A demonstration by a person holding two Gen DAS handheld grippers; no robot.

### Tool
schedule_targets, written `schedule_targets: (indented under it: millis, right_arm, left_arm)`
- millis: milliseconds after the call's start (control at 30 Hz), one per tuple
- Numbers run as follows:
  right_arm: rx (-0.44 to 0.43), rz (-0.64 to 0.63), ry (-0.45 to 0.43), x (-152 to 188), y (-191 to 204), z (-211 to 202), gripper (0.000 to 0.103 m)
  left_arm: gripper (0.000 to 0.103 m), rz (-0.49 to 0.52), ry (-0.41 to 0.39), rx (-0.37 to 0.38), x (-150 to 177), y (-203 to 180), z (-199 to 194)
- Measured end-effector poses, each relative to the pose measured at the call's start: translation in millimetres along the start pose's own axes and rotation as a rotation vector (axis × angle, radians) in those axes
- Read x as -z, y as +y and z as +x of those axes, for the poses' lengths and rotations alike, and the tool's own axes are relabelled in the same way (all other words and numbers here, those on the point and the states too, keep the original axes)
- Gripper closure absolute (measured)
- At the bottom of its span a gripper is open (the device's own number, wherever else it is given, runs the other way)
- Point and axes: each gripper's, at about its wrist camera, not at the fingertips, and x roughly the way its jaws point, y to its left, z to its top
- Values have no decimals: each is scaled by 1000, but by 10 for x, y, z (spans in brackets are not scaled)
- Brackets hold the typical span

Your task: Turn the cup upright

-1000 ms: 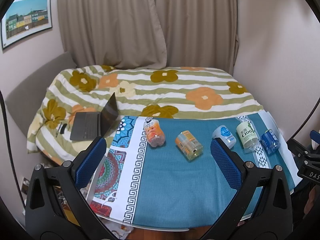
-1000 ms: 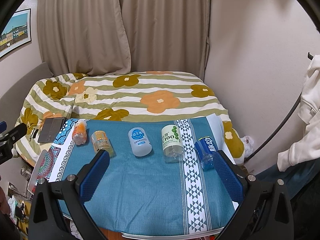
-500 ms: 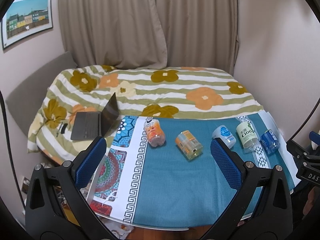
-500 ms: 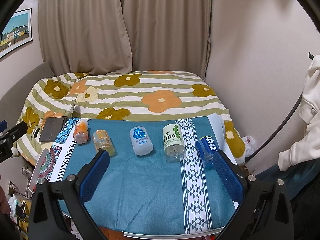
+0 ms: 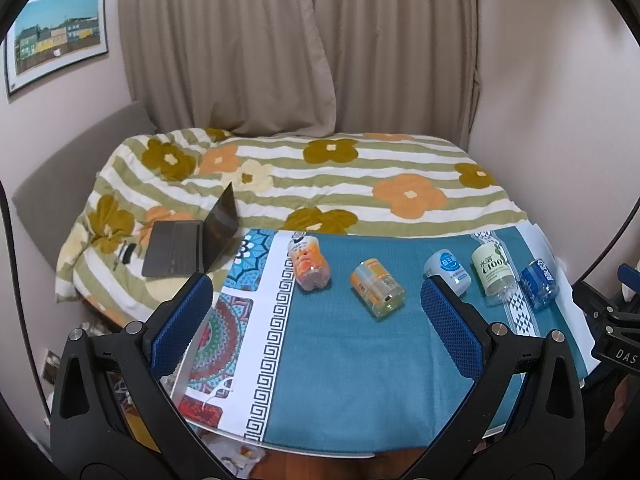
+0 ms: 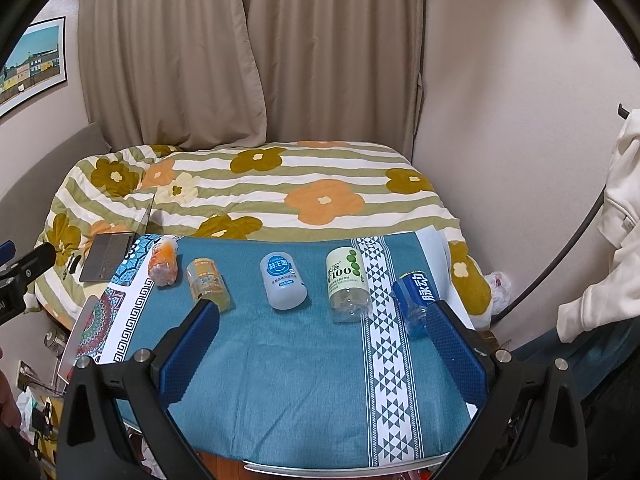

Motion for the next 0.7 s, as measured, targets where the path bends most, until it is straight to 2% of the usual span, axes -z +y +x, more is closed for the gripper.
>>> schedule_targets:
  millis: [300, 467, 600, 700]
  right_arm:
    - [-27, -17, 15, 22, -10, 21, 0]
    - [-66, -29, 42, 1, -98, 114, 0]
    - [-121, -54, 78, -9, -90, 250, 0]
    - [-138, -76, 98, -1, -47, 386, 0]
  left_arm:
    - [0, -35, 32, -19, -9, -52, 37]
    - [0, -63, 58, -53, -53, -30, 105]
    - [0, -77, 87, -81, -119, 20, 263]
    - [0, -89, 134, -63, -180, 60, 510]
